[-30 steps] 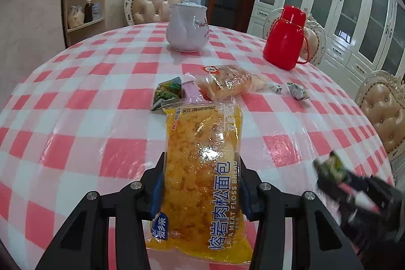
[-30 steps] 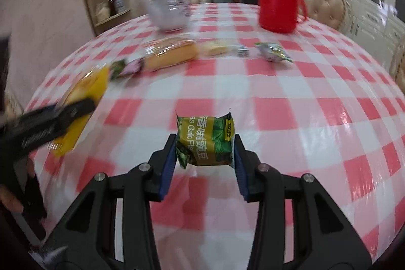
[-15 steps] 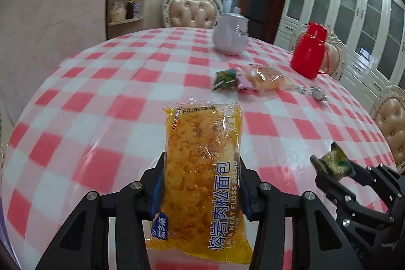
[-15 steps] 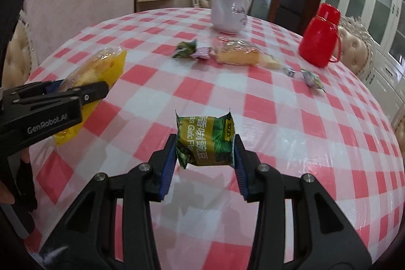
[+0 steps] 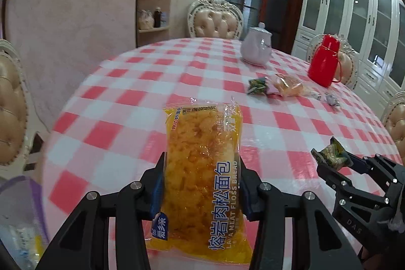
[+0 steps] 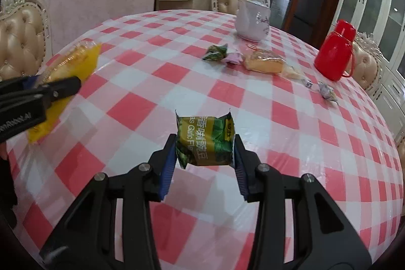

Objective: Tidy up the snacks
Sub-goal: 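Carry the floss bread bag and green snack toward the clear box, then open both tools over the box to drop the bread bag and green snack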

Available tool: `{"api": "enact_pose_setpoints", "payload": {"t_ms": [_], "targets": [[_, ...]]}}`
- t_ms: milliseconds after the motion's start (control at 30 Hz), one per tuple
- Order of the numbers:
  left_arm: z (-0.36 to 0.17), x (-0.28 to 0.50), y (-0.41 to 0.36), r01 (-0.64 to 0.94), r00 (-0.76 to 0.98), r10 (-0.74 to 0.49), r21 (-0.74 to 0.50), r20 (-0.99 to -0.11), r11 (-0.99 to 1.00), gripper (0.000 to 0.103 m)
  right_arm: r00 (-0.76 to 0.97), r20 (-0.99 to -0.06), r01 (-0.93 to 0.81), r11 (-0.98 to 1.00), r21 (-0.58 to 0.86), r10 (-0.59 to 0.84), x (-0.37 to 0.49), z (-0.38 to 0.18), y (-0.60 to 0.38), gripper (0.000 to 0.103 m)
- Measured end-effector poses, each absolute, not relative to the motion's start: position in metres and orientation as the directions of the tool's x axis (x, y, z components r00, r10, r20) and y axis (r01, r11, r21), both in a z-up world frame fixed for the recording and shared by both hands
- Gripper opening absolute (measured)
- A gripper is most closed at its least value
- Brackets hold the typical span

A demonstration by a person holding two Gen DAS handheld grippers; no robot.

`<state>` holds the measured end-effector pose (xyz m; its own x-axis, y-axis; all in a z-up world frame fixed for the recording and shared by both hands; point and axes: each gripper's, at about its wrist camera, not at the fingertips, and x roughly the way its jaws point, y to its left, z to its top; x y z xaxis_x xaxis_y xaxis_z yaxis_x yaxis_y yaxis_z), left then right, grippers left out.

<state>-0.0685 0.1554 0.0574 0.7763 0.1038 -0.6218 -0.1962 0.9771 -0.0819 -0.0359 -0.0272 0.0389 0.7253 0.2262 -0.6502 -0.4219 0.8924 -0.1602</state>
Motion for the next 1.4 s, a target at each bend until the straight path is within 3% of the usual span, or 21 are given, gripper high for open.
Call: {"api": "enact_pose_setpoints", "payload": {"t_ms": [333, 700, 1400], "targets": [[0.066, -0.131, 0.207, -0.294, 0.766, 0.205, -0.048, -0.610, 0.955, 0.048, 0.693, -0.652, -0.525, 0.835, -0.166, 0.306, -0.064, 0.036, 0.022, 0.046], [0.068, -0.208, 0.279, -0.475, 0.704, 0.366, -0.020, -0.609, 0.880, 0.048, 0.563, -0.658, -0.738, 0.663, -0.128, 0.500, -0.118, 0.036, 0.111, 0.046], [0.016, -0.279, 0.369, -0.677, 0.508, 0.471, 0.004, -0.721, 0.736, 0.048, 0.314, -0.709, -0.933, 0.344, -0.107, 0.632, -0.213, 0.013, 0.219, 0.046]]}}
